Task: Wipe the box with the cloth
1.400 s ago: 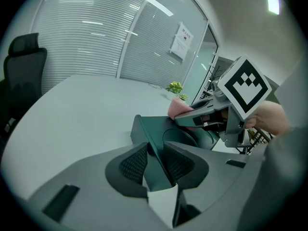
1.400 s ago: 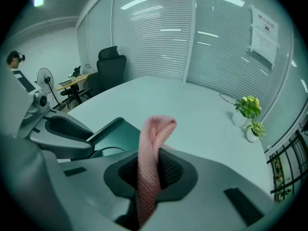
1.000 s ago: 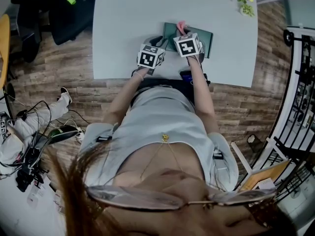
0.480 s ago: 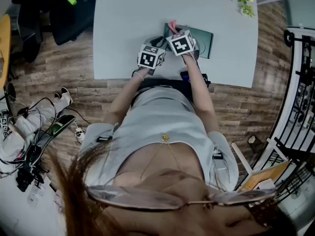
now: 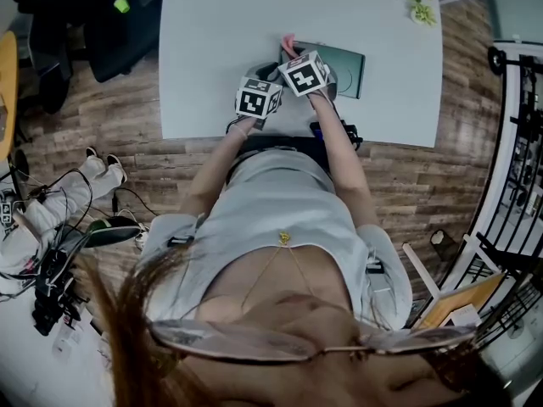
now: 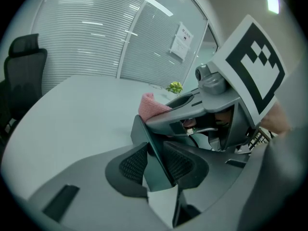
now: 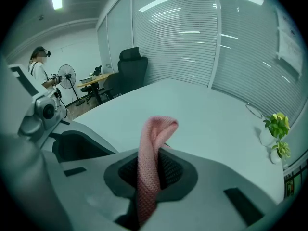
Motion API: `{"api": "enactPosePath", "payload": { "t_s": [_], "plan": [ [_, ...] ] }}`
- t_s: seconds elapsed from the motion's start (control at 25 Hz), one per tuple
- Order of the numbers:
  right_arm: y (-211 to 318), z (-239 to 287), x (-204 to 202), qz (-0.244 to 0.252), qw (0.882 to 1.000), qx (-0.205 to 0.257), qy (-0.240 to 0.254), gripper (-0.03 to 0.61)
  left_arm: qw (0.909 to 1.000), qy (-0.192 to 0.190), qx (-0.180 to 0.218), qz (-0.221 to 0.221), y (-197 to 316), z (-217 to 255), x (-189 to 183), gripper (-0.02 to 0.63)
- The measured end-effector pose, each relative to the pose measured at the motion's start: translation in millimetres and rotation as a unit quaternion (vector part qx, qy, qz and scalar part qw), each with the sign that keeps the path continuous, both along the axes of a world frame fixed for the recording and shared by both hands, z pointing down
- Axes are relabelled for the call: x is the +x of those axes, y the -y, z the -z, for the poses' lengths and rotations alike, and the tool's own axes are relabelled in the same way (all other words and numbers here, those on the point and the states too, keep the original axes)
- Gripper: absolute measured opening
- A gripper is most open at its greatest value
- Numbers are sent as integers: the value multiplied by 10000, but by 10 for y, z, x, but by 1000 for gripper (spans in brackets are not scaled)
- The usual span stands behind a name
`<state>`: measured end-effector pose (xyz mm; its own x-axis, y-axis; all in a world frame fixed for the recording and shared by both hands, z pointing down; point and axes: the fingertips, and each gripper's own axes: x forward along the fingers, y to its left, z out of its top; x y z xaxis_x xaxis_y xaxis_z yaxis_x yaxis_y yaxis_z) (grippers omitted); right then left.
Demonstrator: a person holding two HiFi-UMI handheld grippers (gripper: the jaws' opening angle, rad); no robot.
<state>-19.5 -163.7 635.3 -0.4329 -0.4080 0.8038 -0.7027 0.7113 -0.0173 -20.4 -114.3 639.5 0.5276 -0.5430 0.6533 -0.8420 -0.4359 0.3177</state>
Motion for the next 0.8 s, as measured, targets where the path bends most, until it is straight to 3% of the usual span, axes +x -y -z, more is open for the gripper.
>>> {"api": "enactPosePath", "payload": {
  "t_s": [0.36,0.8],
  "plan": [
    [8,87,154,-521,9975,224,433,48,10000,-7,5,-5,-1,0,-3,117],
    [-70,428,1177,-1462,9860,603,528,49,10000,-56,2,22,4,-3,7,118]
  ]
}}
